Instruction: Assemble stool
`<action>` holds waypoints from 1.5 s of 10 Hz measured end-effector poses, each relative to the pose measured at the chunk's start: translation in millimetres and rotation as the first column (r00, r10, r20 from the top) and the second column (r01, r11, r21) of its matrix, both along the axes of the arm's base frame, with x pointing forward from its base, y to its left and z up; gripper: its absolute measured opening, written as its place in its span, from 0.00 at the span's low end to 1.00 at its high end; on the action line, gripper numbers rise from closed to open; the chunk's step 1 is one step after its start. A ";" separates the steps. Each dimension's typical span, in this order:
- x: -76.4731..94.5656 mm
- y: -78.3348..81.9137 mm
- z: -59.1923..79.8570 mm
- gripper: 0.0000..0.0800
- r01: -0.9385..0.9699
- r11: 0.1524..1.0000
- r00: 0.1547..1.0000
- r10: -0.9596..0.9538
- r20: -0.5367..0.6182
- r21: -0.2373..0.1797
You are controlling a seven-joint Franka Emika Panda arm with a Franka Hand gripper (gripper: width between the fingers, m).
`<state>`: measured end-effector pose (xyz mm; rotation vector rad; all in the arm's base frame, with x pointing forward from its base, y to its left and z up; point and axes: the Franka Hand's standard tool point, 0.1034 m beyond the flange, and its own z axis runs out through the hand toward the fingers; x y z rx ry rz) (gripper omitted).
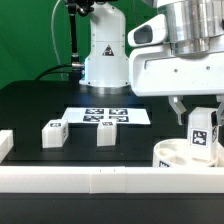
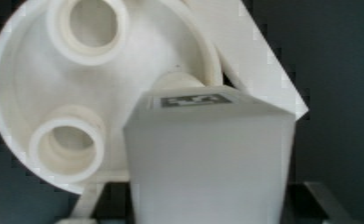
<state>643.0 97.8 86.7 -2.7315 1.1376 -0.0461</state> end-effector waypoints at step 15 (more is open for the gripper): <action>-1.8 12.7 12.7 0.81 0.160 0.987 0.987 -0.159 -0.021 0.028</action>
Offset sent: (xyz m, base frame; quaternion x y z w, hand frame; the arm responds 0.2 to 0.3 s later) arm -0.0022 -0.0016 0.0004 -0.0097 0.0169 0.1527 0.9881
